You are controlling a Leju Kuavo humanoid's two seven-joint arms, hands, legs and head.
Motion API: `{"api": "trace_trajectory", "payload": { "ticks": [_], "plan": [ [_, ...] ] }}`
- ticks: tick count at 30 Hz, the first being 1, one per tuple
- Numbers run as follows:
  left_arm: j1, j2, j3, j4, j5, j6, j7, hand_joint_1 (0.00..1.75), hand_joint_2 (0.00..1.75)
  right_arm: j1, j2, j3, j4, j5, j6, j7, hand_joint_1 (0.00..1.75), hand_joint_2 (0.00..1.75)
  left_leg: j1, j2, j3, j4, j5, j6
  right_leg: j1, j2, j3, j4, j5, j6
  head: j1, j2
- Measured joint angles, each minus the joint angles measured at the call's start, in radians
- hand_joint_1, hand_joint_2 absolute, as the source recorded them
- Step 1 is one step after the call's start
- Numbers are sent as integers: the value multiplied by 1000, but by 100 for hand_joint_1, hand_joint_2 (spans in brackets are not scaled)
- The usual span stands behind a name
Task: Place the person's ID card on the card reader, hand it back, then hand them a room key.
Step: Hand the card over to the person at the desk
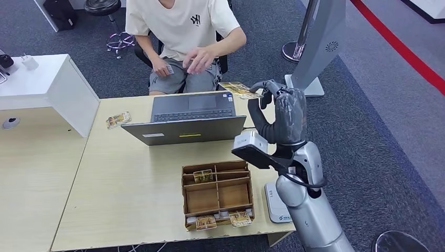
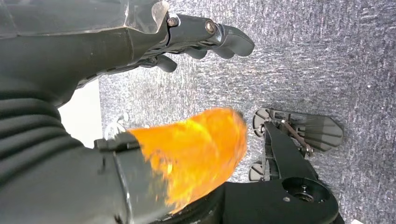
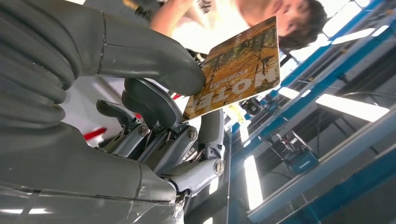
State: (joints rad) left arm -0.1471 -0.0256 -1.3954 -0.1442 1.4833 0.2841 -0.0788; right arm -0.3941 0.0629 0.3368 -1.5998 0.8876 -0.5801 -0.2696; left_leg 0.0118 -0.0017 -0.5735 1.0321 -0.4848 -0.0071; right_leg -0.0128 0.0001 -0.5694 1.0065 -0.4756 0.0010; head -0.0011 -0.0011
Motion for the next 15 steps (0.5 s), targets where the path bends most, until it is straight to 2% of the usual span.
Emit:
{"api": "trace_trajectory", "payload": {
  "ticks": [7,12,15],
  "plan": [
    [-19,-3,-32,0,-19,-8,22,0,175,-158,2,22,215,166,-32,73,175,175,0,0,0,0,0,0,0,0,0,0,0,0,0,0],
    [-32,-7,-49,0,-25,-13,33,0,175,-245,5,51,370,342,-77,140,175,175,0,-1,0,0,0,0,0,0,0,0,0,0,0,0],
    [-35,-10,-52,0,-28,-13,34,0,175,-276,8,62,431,367,-87,152,175,175,0,-1,0,0,0,0,0,0,0,0,0,0,0,0]
  ]
}}
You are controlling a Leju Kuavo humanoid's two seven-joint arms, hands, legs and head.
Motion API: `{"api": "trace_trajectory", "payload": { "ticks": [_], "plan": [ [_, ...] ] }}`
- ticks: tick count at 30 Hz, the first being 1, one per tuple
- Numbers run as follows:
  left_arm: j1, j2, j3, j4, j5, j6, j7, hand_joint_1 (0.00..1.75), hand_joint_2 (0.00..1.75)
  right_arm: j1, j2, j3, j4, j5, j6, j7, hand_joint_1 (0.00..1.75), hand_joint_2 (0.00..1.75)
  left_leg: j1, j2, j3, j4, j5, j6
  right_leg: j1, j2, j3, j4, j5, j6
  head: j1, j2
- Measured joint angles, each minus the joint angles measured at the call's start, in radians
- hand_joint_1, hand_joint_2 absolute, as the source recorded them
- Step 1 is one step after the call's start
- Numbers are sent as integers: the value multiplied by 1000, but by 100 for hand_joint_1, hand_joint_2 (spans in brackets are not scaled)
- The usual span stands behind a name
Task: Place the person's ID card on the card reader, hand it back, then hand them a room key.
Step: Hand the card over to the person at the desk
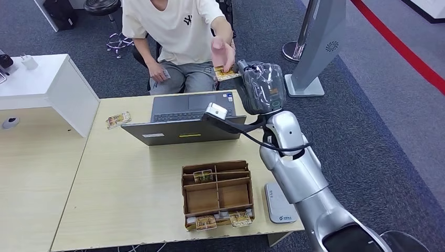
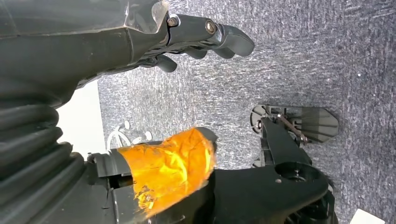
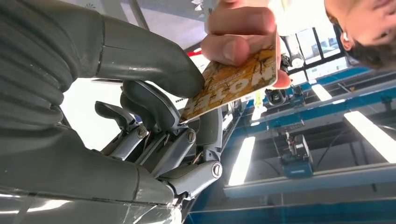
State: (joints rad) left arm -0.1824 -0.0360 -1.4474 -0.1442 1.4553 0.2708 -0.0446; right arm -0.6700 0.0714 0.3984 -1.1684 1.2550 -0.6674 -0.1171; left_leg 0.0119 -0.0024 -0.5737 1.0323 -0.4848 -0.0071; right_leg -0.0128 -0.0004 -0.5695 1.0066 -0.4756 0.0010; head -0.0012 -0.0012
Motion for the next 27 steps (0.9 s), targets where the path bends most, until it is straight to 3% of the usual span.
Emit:
{"api": "trace_trajectory", "payload": {
  "ticks": [9,13,15,17,19,23,27],
  "plan": [
    [-1,-2,-3,0,-1,-1,0,0,175,-25,3,10,79,11,-3,7,175,175,0,-1,-1,0,0,0,0,-1,-1,0,0,0,0,0],
    [-2,-3,-7,0,-1,-3,0,0,175,-45,3,18,118,87,-12,42,175,175,0,-1,-1,0,0,0,0,0,-1,0,0,0,0,0],
    [-3,-4,-9,0,1,-4,0,0,175,-54,3,21,140,124,-13,60,90,175,0,-1,-1,0,0,0,0,-1,-1,0,0,0,0,0],
    [-3,-6,-10,0,4,-4,0,0,175,-57,3,23,155,147,-13,73,3,87,0,-2,-2,0,0,0,0,-1,-1,0,0,0,0,0],
    [-3,-7,-11,0,9,-4,0,0,175,-54,3,22,161,156,-16,78,0,0,0,-2,-1,0,0,0,0,-1,-1,0,0,0,0,0],
    [-2,-9,-11,0,19,-4,-4,0,175,-14,3,0,122,148,-20,47,0,0,0,-2,-2,0,0,0,0,-1,-2,0,0,0,0,0],
    [1,-9,-12,0,33,-1,-11,0,175,71,15,-45,9,107,-22,-41,0,0,0,-2,-2,0,0,0,0,-1,-2,0,0,0,0,0]
  ]
}}
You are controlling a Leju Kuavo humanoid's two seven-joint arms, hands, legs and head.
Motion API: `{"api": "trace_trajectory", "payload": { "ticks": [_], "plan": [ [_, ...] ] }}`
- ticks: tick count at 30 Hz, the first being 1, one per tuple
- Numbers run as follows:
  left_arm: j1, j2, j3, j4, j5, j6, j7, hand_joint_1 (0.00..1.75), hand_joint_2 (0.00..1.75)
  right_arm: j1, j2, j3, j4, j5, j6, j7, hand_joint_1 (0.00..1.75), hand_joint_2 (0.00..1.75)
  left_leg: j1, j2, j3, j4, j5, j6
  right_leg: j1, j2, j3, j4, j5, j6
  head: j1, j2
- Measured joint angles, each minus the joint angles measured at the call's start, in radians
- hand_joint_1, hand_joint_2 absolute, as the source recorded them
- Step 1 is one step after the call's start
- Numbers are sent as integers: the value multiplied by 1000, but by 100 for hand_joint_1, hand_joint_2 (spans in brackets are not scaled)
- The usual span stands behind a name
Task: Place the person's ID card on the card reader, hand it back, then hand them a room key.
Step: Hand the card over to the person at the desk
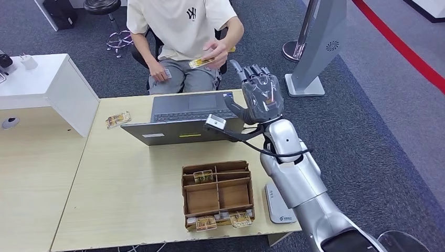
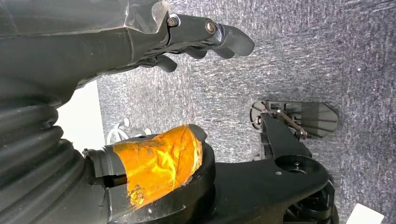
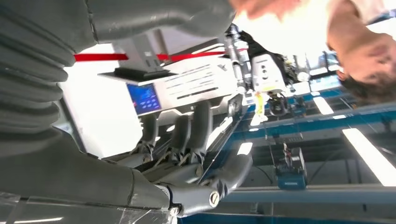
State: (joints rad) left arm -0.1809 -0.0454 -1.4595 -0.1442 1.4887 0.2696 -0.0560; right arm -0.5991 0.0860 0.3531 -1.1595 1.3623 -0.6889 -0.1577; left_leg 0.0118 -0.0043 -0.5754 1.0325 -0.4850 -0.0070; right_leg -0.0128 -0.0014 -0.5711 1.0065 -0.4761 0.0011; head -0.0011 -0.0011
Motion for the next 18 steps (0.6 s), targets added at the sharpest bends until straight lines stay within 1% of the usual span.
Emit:
{"api": "trace_trajectory", "payload": {
  "ticks": [7,9,10,12,14,15,16,18],
  "plan": [
    [15,0,0,0,11,5,-24,0,175,202,48,-74,-265,-142,-1,-173,0,0,0,0,0,0,0,0,0,0,0,0,-1,0,0,0],
    [21,0,0,0,13,9,-31,0,175,262,62,-89,-335,-213,-2,-217,0,0,0,0,0,0,-1,0,0,0,0,0,-1,0,0,0],
    [23,1,0,0,14,12,-35,0,175,292,67,-93,-367,-269,-2,-234,0,0,0,0,0,0,-1,0,0,0,0,0,-1,0,0,0],
    [29,2,1,0,16,17,-44,0,175,351,68,-85,-430,-444,9,-246,0,0,0,0,0,0,-1,0,0,0,0,0,-1,0,0,0],
    [35,4,5,0,17,21,-52,0,175,406,56,-63,-499,-662,54,-256,0,0,0,0,0,0,-1,0,0,0,0,0,-1,0,0,0],
    [38,5,8,0,17,23,-54,0,175,431,47,-51,-533,-767,99,-268,0,0,0,0,0,0,-1,0,0,0,-1,0,-1,0,0,0],
    [40,7,12,0,17,24,-56,0,175,455,37,-41,-566,-870,165,-286,0,0,0,1,0,0,-1,0,0,0,-1,0,-1,0,0,0],
    [43,10,21,0,18,26,-59,0,175,496,15,-25,-622,-1059,341,-329,0,0,0,1,0,0,-2,0,0,0,-1,0,-1,0,0,0]
  ]
}}
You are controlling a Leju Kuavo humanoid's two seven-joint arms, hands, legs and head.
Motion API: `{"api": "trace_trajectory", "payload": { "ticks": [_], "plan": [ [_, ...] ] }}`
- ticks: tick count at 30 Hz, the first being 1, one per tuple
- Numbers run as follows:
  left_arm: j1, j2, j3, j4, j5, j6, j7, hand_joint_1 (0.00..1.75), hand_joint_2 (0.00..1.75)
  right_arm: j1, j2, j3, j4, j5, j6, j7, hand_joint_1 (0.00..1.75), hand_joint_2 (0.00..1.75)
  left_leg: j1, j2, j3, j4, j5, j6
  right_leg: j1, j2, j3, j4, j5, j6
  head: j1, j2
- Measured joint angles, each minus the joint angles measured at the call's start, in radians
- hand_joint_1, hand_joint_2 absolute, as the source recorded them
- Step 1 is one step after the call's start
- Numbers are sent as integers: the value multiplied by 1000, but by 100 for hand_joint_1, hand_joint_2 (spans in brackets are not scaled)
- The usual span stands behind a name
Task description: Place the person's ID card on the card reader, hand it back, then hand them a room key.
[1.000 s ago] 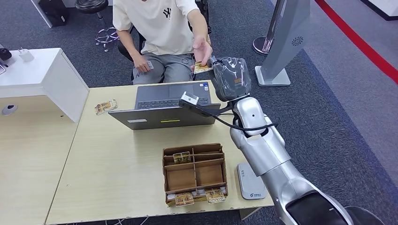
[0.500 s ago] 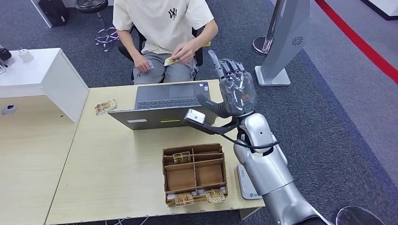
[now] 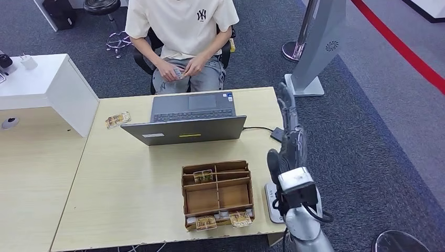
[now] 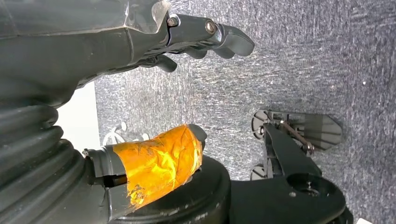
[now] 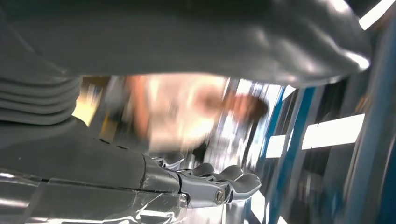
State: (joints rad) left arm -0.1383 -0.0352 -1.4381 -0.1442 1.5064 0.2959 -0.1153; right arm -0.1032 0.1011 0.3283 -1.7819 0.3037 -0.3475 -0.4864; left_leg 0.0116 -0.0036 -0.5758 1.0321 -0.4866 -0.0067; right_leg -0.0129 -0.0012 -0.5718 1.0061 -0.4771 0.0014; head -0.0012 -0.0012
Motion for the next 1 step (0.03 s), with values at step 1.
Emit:
{"api": "trace_trajectory", "payload": {
  "ticks": [1],
  "plan": [
    [0,1,2,0,0,0,0,0,175,9,-6,4,-13,-47,51,-11,0,0,0,0,0,0,0,0,0,0,0,0,0,0,0,0]
  ]
}}
